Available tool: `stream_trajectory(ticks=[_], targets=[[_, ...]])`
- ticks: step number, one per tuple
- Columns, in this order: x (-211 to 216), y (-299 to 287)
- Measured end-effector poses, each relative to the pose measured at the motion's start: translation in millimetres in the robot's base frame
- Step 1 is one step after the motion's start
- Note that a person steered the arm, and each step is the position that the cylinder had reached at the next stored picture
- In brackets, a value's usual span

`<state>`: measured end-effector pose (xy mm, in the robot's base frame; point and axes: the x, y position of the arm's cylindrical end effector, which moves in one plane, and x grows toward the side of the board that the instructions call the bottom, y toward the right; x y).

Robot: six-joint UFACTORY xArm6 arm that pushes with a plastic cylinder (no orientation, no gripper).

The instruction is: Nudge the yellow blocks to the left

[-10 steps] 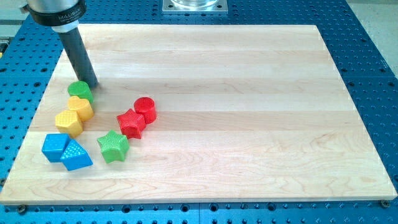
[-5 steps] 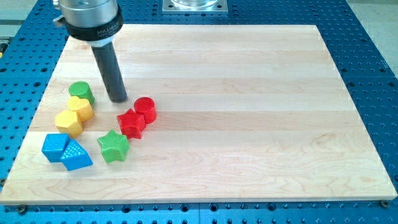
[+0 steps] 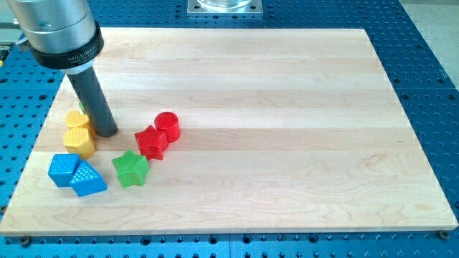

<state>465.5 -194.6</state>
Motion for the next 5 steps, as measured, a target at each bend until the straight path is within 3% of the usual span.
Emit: stream_trajectory(ticks=[3, 5], targets=[[20.9, -27.9], [5.0, -5.1]])
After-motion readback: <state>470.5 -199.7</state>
